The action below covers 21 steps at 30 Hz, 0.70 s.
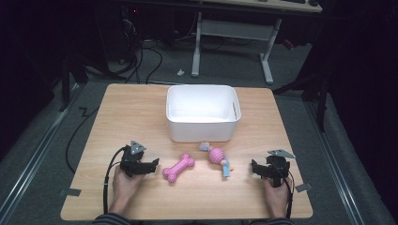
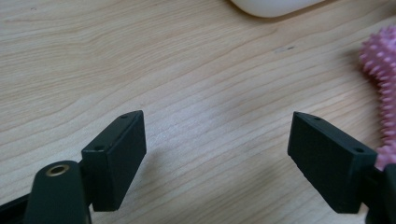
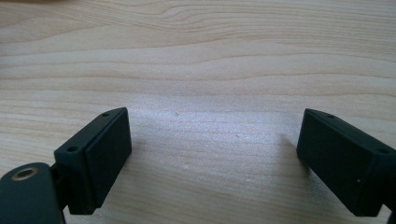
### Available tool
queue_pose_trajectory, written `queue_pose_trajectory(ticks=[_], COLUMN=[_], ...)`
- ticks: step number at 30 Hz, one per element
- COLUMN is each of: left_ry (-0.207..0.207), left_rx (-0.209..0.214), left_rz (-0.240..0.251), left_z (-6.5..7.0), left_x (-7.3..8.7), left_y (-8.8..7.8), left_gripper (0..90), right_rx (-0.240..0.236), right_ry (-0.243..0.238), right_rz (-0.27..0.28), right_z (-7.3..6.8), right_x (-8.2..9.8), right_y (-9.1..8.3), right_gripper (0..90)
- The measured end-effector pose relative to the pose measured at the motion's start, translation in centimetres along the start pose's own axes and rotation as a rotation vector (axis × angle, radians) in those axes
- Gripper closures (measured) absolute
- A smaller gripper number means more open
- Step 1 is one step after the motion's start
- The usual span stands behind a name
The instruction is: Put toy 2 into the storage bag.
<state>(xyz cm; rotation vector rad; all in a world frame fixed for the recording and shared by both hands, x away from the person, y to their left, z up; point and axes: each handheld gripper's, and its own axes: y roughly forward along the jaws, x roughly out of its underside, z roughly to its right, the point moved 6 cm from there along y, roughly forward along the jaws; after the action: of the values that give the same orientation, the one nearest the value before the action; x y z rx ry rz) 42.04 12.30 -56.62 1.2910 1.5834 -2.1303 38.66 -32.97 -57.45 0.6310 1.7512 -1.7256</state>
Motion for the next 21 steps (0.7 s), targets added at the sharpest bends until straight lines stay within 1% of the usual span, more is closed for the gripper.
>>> queue_pose_trajectory(ticks=[2,4,5,7,9,10,11,12,14,15,16,18,19,21], left_ry=[-0.002,-0.015,-0.022,-0.02,-0.026,-0.026,-0.023,-0.009,0.007,0.007,0.024,0.026,0.027,0.038], left_rx=[0.015,0.033,0.041,0.043,0.06,0.06,0.068,0.07,0.073,0.073,0.07,0.07,0.079,0.084], left_rz=[-0.001,-0.013,-0.014,-0.009,-0.001,-0.001,-0.001,-0.006,-0.008,-0.008,-0.002,0.003,0.009,0.016], left_z=[0.2,0.3,0.4,0.5,0.8,0.8,1.0,1.4,1.7,1.7,2.0,2.1,2.5,2.9], left_x=[-0.4,-0.5,-0.6,-0.8,-1.0,-1.0,-1.1,-1.3,-1.6,-1.6,-2.1,-2.3,-2.6,-2.9], left_y=[-0.3,-0.6,-0.7,-0.9,-1.3,-1.3,-1.5,-1.7,-2.0,-2.0,-2.3,-2.5,-2.7,-3.0], left_gripper=[20.2,22.9,22.1,21.7,21.0,20.8,20.8,20.1,19.8,19.7,19.8,19.8,19.8,19.8], right_rx=[0.0,0.0,0.0,0.0,-0.001,-0.001,-0.001,-0.001,-0.001,-0.001,-0.001,-0.002,-0.005,-0.005], right_ry=[0.0,0.0,0.0,0.0,-0.001,-0.001,-0.001,-0.001,-0.001,-0.001,-0.001,-0.001,-0.007,-0.007], right_rz=[0.0,0.0,0.0,0.0,0.002,0.002,0.002,0.002,0.002,0.002,0.002,0.002,0.006,0.006], right_z=[0.0,0.0,0.0,0.0,0.0,0.0,0.0,0.0,0.0,0.0,0.0,0.0,-0.1,-0.1], right_x=[0.0,0.0,0.0,0.0,0.0,0.0,0.0,0.0,0.0,0.0,0.0,0.0,0.0,0.0], right_y=[0.0,0.0,0.0,0.0,0.0,0.0,0.0,0.0,0.0,0.0,0.0,0.0,0.0,0.0], right_gripper=[9.8,9.8,9.8,9.8,10.5,10.5,10.5,10.5,10.5,10.5,10.5,10.9,12.0,12.4])
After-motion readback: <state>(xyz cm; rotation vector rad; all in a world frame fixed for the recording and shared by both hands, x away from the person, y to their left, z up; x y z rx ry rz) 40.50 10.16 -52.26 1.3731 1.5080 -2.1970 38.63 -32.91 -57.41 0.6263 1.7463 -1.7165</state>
